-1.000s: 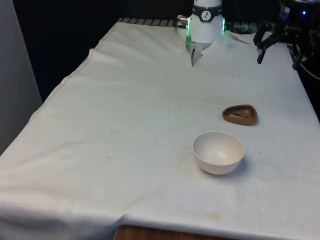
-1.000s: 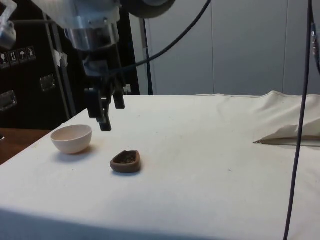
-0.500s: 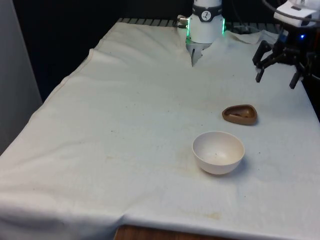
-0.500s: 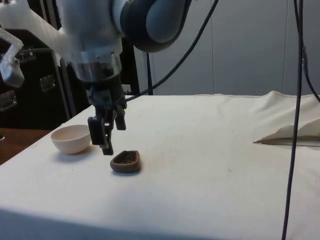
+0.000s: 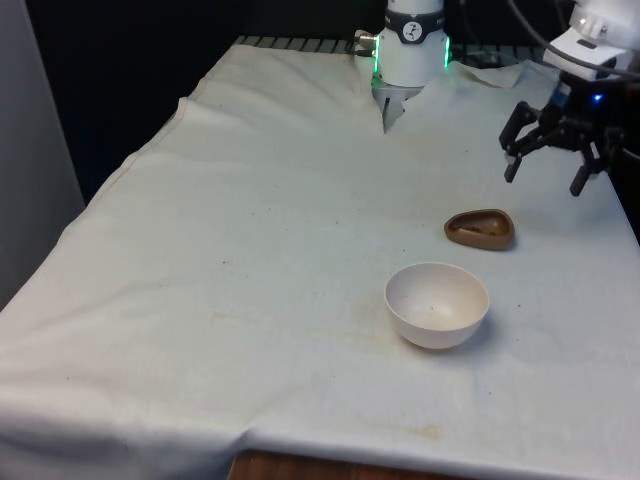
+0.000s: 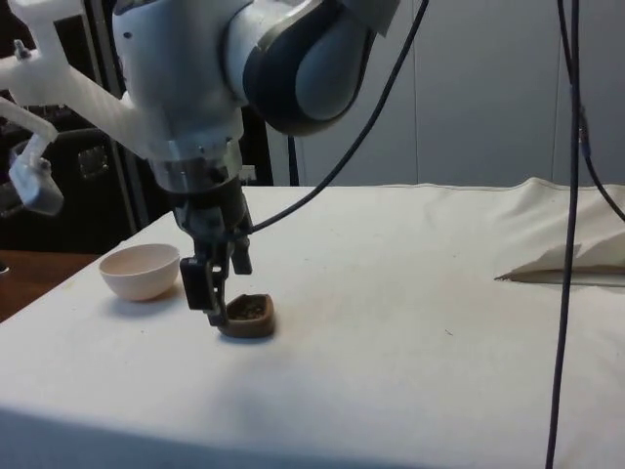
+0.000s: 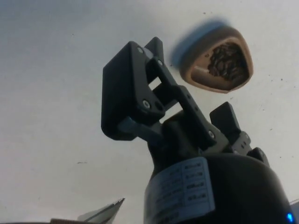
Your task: Pour the coffee beans from the cup into the bowl.
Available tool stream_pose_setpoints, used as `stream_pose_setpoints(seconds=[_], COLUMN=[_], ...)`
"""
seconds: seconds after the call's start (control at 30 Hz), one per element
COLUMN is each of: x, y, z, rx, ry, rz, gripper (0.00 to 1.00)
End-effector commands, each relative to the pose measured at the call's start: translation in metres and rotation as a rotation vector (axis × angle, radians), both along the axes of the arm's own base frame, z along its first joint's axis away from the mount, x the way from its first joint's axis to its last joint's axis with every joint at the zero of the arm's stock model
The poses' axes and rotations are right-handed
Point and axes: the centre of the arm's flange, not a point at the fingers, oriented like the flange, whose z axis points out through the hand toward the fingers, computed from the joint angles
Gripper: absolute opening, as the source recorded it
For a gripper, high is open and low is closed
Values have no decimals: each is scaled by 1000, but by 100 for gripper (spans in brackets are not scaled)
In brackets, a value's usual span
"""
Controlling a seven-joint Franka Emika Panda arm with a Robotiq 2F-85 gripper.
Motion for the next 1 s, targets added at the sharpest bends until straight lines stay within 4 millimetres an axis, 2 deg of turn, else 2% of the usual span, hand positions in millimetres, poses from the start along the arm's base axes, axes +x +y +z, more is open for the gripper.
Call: stream_pose_setpoints(seconds=[0.0, 0.13, 0.37, 0.7, 0.97], x=[0, -1, 7, 15, 17], y=[0, 0, -5, -12, -23], z=[-3, -6, -25, -41, -45], rx=[7, 2, 25, 38, 30], ry=[-6, 9, 3, 11, 15], rz=[0, 0, -9, -25, -40], gripper=[100, 100, 100, 100, 100])
